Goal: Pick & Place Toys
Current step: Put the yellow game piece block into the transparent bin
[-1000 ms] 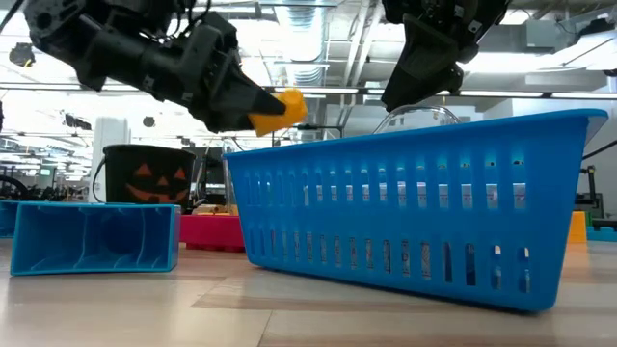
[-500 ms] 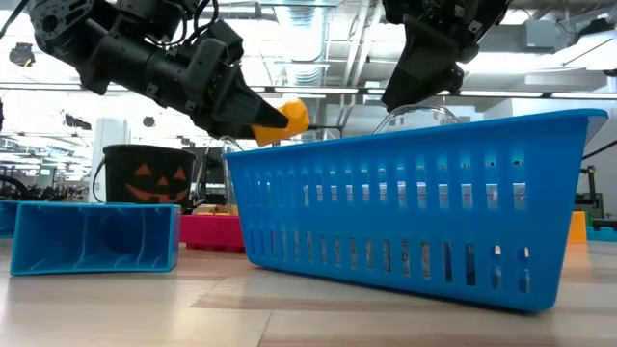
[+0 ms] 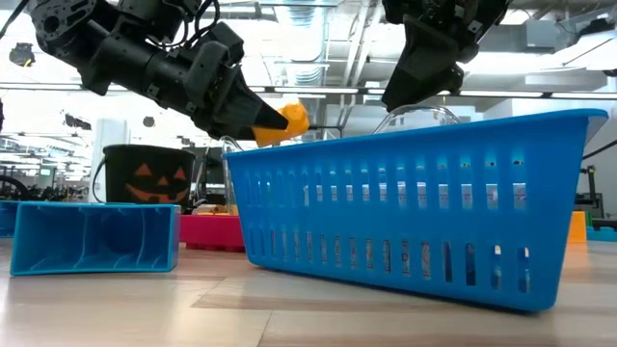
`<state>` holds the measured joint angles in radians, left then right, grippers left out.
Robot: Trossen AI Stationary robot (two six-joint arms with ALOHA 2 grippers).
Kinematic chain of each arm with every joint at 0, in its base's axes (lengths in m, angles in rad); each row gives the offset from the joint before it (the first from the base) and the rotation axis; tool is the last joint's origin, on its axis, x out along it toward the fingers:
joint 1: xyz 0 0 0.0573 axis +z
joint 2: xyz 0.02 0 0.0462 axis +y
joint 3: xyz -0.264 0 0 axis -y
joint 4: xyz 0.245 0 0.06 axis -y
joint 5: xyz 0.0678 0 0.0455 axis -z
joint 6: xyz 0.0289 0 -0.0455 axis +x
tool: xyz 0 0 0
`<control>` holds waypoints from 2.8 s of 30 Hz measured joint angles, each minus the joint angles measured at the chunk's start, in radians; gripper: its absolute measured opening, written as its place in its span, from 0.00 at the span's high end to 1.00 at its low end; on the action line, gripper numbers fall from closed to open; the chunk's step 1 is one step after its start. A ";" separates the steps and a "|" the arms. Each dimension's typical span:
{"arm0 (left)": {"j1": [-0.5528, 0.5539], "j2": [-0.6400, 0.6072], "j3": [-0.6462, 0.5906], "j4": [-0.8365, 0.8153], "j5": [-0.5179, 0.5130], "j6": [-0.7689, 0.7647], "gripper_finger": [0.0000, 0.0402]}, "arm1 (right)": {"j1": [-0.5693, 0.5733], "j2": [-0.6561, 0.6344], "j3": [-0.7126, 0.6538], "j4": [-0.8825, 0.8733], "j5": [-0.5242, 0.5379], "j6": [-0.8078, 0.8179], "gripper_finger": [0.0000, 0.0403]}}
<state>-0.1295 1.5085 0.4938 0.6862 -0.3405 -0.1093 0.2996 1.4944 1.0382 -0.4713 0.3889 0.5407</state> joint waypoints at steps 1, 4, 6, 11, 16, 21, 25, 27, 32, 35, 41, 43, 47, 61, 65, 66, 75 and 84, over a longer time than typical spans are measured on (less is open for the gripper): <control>0.000 0.000 0.000 -0.001 0.000 0.000 0.31 | 0.000 0.000 0.000 0.000 0.000 0.000 0.66; 0.000 0.000 0.000 -0.003 0.000 0.000 0.31 | 0.000 0.000 0.000 0.000 0.000 0.000 0.66; 0.000 0.000 0.000 -0.003 0.000 0.000 0.30 | 0.000 0.000 0.000 0.000 0.000 0.000 0.66; 0.000 0.000 0.000 -0.002 -0.009 0.000 0.28 | 0.000 0.000 0.000 0.000 0.000 0.000 0.66; 0.000 0.000 0.000 -0.002 -0.056 0.000 0.28 | 0.000 0.000 0.000 0.000 0.000 0.000 0.66; 0.000 0.000 0.000 -0.002 -0.057 0.000 0.28 | 0.000 0.000 0.000 0.000 0.000 0.000 0.66; 0.000 0.000 0.000 -0.002 -0.056 0.000 0.28 | 0.000 0.000 0.000 0.000 0.000 0.000 0.66; 0.000 0.000 0.000 -0.001 -0.053 0.000 0.28 | 0.000 0.000 0.000 0.000 0.000 0.000 0.66; 0.000 0.000 0.000 0.004 -0.052 0.000 0.28 | 0.000 0.000 0.000 0.000 0.000 0.000 0.66; 0.000 0.000 0.000 0.004 -0.051 0.000 0.28 | 0.000 0.000 0.000 0.000 0.000 0.000 0.66; -0.001 0.000 0.000 0.004 -0.048 0.000 0.28 | 0.000 0.000 0.000 0.000 0.000 0.000 0.66; -0.004 0.000 0.000 0.003 -0.048 0.005 0.28 | 0.000 0.000 0.000 0.000 0.000 -0.001 0.66; -0.013 0.000 0.000 0.003 -0.047 0.008 0.28 | 0.000 0.000 0.000 0.000 0.000 -0.001 0.66; -0.021 0.000 0.000 0.003 -0.047 0.026 0.26 | 0.000 0.000 0.000 0.000 0.000 -0.001 0.66; -0.021 0.000 0.000 0.003 -0.048 0.025 0.18 | 0.000 0.000 0.000 0.000 0.000 -0.001 0.66; -0.021 0.000 0.000 0.003 -0.048 0.025 0.15 | 0.000 0.000 0.000 0.000 0.000 -0.001 0.66; -0.021 0.000 -0.001 0.003 -0.109 0.027 0.04 | 0.000 0.000 0.000 0.000 0.000 -0.001 0.66; -0.021 -0.170 -0.001 -0.266 -0.231 0.030 0.11 | 0.000 0.000 0.000 -0.006 0.000 0.000 0.66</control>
<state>-0.1509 1.3385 0.4927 0.4202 -0.5711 -0.0792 0.2996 1.4944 1.0382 -0.4775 0.3885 0.5407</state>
